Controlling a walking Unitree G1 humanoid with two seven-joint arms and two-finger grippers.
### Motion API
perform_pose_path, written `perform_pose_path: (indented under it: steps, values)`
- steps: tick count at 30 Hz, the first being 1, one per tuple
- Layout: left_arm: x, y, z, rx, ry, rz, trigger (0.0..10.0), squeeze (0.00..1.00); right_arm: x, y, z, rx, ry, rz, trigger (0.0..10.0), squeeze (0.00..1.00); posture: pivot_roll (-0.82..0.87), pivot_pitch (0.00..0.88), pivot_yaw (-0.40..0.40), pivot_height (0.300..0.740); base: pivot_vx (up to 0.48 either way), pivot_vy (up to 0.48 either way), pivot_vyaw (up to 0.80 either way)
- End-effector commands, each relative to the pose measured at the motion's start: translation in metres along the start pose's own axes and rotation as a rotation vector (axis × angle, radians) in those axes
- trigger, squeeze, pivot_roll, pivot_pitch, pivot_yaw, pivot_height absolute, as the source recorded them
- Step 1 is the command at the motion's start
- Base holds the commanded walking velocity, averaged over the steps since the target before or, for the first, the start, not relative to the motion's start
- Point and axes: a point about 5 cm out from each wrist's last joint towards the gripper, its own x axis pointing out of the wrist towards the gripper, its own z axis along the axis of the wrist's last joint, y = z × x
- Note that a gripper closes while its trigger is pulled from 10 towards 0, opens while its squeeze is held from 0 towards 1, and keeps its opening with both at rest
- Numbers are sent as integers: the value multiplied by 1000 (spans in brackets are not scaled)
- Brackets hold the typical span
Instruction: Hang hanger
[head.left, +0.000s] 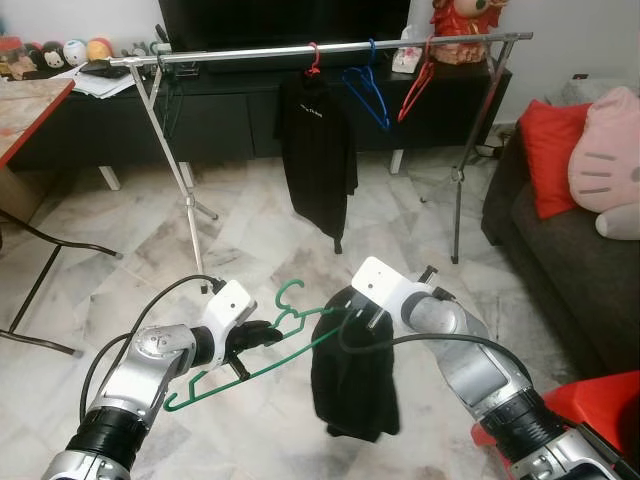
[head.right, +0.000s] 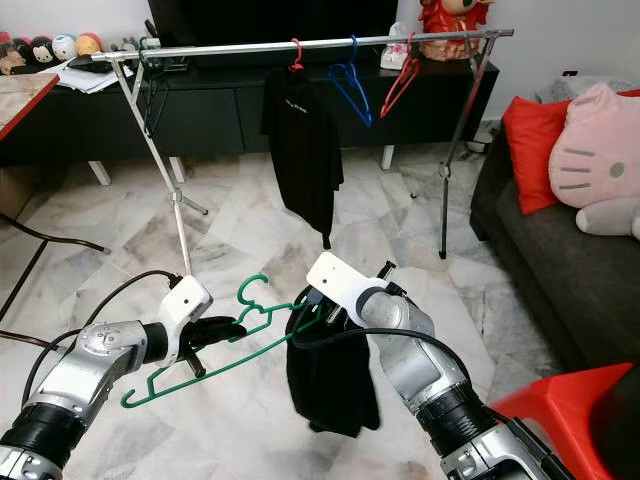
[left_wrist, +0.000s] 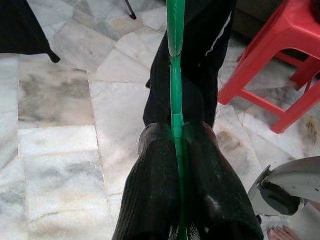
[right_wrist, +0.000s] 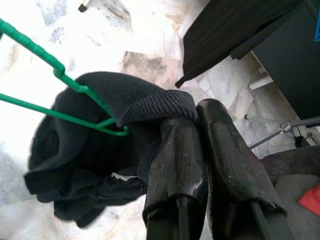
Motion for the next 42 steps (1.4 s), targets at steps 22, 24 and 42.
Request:
perform_pose_path:
  steps: [22, 24, 42]
  values:
    - [6, 4, -2, 55, 63, 93, 10000, 0, 0, -5, 9, -3, -43, -18, 10000, 0, -31, 46, 11, 740, 0, 0, 0]
    - [6, 8, 0, 55, 57, 123, 10000, 0, 0, -4, 10, -3, -46, -15, 10000, 0, -31, 46, 11, 740, 0, 0, 0]
    - [4, -9, 7, -17, -38, -55, 10000, 0, -1, 5, 17, -14, -80, 35, 10000, 0, -32, 47, 12, 740, 0, 0, 0]
